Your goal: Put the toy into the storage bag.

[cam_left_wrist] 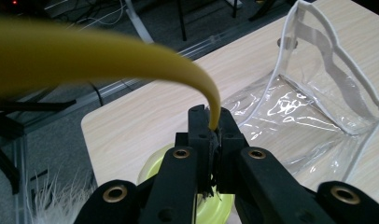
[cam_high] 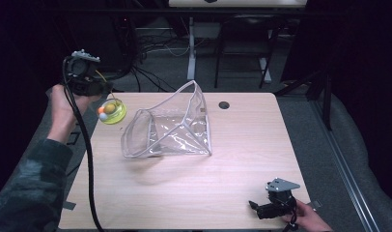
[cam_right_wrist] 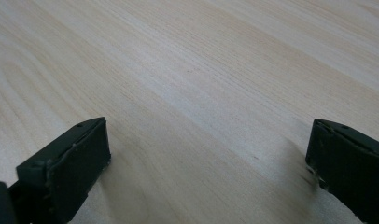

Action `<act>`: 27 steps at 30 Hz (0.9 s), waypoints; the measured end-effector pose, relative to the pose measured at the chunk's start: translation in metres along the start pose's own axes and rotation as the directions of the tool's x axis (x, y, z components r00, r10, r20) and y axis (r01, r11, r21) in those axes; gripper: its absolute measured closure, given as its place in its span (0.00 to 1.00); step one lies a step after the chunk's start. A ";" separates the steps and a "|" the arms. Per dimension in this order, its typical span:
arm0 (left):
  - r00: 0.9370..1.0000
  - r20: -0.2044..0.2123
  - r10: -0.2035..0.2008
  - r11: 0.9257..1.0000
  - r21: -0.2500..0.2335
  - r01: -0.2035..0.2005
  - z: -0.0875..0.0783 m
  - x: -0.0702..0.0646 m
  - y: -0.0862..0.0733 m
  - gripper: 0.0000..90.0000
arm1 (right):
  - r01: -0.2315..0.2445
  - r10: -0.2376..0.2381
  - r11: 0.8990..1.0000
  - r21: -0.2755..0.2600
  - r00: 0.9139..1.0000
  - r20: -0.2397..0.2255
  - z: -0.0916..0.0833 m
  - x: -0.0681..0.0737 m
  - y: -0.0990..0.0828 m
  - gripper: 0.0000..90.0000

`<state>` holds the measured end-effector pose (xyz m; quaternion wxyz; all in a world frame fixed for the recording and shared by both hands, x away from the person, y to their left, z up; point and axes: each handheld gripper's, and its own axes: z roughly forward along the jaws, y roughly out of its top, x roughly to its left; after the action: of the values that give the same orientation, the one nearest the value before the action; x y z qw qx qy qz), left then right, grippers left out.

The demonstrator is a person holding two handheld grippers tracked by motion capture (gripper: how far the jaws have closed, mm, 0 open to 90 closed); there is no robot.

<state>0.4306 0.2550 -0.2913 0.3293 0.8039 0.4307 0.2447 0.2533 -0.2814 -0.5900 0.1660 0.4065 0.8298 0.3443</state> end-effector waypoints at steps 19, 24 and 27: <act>0.993 0.095 0.068 0.998 -0.021 -0.066 0.013 -0.037 0.019 0.98 | 0.002 -0.002 1.000 0.003 1.000 0.001 0.000 0.000 0.000 0.00; 0.989 0.135 0.063 0.998 -0.028 -0.060 0.021 -0.046 0.022 0.98 | 0.002 -0.002 1.000 0.003 1.000 0.000 0.000 0.000 0.000 0.00; 0.986 0.153 0.066 0.998 -0.026 -0.063 0.027 -0.051 0.023 0.98 | 0.002 -0.002 1.000 0.003 1.000 0.001 0.000 0.000 0.000 0.00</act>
<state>0.4346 0.1936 -0.2978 0.3617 0.8305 0.3751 0.1969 0.2533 -0.2816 -0.5899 0.1662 0.4058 0.8307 0.3429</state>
